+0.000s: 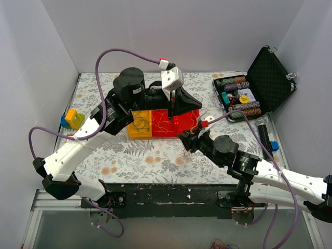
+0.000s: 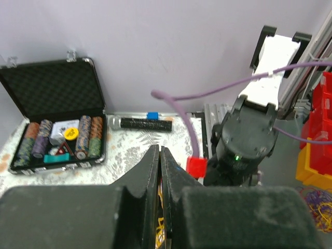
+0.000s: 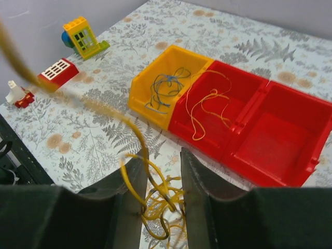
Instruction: Untangle the cables
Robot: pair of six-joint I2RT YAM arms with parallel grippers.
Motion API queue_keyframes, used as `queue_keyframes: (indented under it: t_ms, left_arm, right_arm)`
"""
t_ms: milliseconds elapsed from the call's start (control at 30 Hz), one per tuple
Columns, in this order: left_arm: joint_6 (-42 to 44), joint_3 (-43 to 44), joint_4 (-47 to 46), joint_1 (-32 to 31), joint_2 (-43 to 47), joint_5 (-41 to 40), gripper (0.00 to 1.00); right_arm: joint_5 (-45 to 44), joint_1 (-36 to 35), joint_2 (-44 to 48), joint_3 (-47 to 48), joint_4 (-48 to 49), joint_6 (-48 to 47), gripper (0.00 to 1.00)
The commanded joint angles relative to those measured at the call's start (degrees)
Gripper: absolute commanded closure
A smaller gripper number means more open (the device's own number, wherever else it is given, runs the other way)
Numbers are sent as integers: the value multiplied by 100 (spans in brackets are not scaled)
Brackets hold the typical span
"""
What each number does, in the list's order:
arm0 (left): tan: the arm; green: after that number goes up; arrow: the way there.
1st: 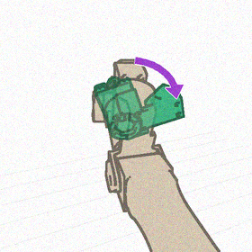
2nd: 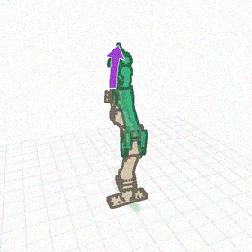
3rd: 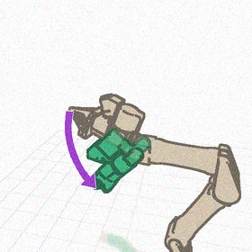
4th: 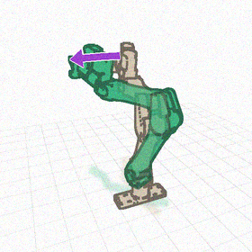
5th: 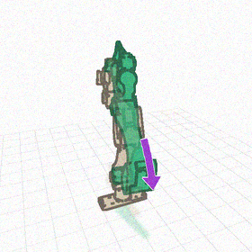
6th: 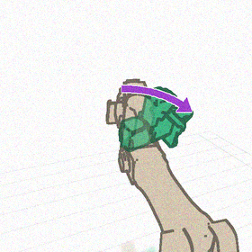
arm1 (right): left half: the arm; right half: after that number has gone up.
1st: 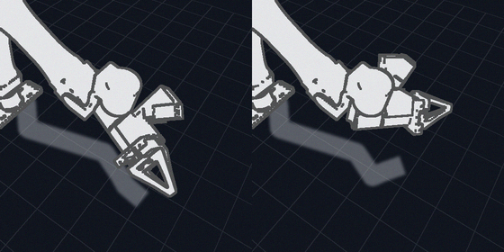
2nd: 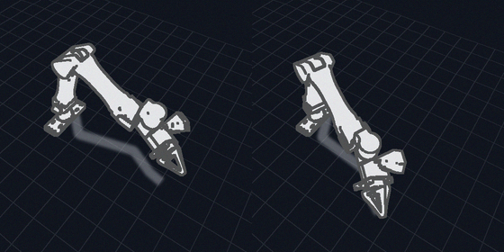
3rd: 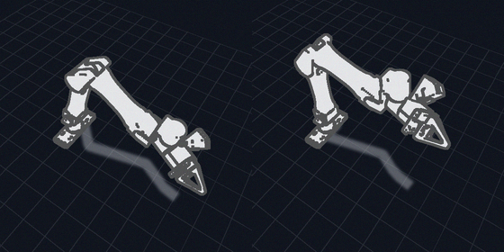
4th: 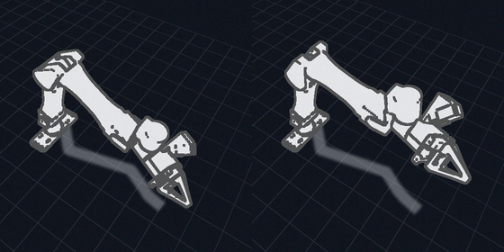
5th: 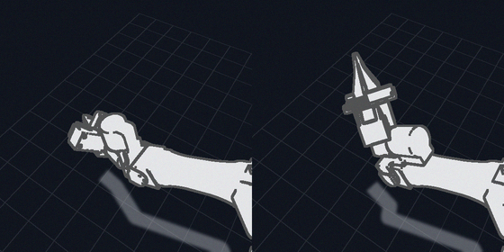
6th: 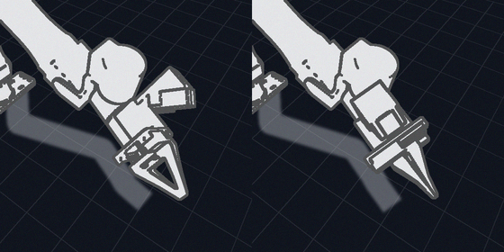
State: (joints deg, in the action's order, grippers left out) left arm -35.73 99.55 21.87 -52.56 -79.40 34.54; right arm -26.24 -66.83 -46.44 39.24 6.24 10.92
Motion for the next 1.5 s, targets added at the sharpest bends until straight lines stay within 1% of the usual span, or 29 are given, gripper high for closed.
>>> queue_keyframes:
  t_ms: [0, 133, 333, 433, 533, 633, 733, 800, 833, 933, 1100, 1200, 1300, 1367, 1467]
  left_arm:
    - [250, 460, -121, 35, 56, -202, 100]
    - [408, 644, -209, 35, 56, -360, 100]
    - [417, 1005, -332, 35, -23, -483, 100]
    - [496, 1233, -437, 35, -50, -659, 100]
    - [636, 1356, -744, 35, -32, -966, 100]
    - [891, 1348, -1175, 35, 29, -1423, 100]
    - [1207, 1339, -1710, 35, 38, -2063, 100]
    - [1366, 1269, -2149, 35, 73, -2546, 100]
    - [1488, 1199, -2552, 35, 117, -2741, 100]
    - [1805, 1049, -3091, 26, 161, -3006, 100]
    - [1929, 1251, -3198, 35, 117, -2980, 99]
    - [1885, 1348, -2970, 35, 108, -2805, 99]
    - [1868, 1182, -2802, 35, 196, -2672, 98]
    - [1876, 1006, -2872, 26, 266, -2698, 98]
    - [1885, 996, -2916, 35, 275, -2751, 98]
  right_arm:
    - [39, -15, -102, -548, 369, 480, 63]
    - [285, -14, -208, -1128, 536, 938, 59]
    - [540, -6, -620, -1700, 922, 1378, 58]
    - [629, -6, -902, -1911, 1098, 1527, 57]
    - [716, -6, -1148, -2148, 1309, 1720, 53]
    - [848, -15, -1324, -2359, 1468, 1896, 50]
    - [883, -15, -1403, -2535, 1555, 2028, 43]
    - [875, -15, -1412, -2641, 1564, 2107, 42]
    - [866, -23, -1403, -2685, 1564, 2142, 41]
    - [849, -15, -1395, -2799, 1573, 2221, 41]
    - [927, -15, -1491, -2949, 1714, 2318, 42]
    - [980, -15, -1474, -2888, 1679, 2292, 43]
    - [840, -23, -1071, -2633, 1267, 2126, 43]
    - [648, -15, -737, -2501, 1047, 1985, 43]
    - [489, -14, -297, -2308, 714, 1765, 45]
